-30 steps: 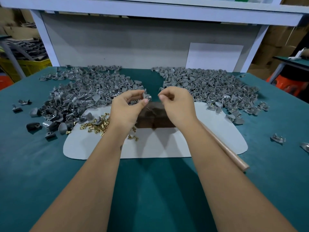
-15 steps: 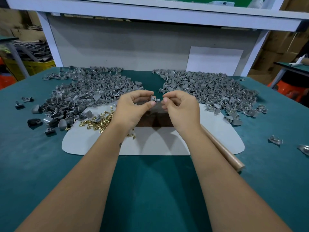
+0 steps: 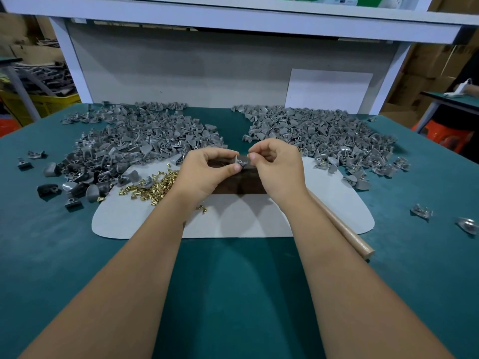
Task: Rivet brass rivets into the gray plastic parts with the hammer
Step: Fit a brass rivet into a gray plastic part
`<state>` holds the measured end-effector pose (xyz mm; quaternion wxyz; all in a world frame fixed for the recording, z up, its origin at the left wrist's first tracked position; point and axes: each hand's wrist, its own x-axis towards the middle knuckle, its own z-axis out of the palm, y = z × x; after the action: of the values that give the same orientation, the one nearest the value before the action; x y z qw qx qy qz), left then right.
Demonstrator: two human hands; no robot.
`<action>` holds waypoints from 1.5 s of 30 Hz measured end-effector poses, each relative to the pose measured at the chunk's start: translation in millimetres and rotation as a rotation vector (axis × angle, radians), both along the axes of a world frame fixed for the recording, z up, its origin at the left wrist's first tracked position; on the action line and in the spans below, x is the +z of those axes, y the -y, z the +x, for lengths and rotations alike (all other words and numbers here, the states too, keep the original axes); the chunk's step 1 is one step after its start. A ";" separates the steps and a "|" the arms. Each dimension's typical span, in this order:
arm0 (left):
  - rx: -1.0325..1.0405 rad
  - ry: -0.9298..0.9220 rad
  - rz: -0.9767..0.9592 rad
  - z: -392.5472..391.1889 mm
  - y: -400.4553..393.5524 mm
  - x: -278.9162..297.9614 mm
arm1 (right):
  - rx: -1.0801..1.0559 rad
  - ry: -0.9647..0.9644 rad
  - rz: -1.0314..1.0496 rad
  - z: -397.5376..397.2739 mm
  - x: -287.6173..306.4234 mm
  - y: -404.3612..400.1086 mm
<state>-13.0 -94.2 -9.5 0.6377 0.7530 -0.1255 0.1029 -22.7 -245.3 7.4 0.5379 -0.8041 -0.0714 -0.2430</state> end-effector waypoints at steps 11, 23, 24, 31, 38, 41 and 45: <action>-0.040 0.003 0.001 0.5 -0.3 -0.5 | 0.027 -0.043 -0.101 3.0 -4.6 -1.6; -0.016 -0.011 -0.009 -1.7 2.5 2.2 | -0.004 -0.051 -0.154 4.3 -7.1 -3.1; -0.016 -0.014 -0.014 -2.3 2.7 2.2 | -0.004 -0.049 -0.157 4.4 -7.2 -3.2; -0.028 -0.039 -0.051 -4.9 3.6 3.9 | -0.003 -0.031 -0.179 4.4 -7.6 -4.9; -0.041 -0.037 -0.053 -4.7 3.1 3.6 | -0.019 0.008 -0.316 2.3 -3.7 -7.5; -0.051 -0.044 -0.048 -4.3 1.8 3.0 | -0.032 0.097 -0.529 2.0 -0.1 -7.9; -0.074 -0.076 -0.102 -4.9 0.0 2.5 | -0.021 0.150 -0.769 3.7 5.8 -9.3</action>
<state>-17.9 -94.2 -7.0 0.6829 0.7178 -0.1234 0.0569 -19.0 -236.0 13.3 0.1883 -0.9275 -0.1882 -0.2623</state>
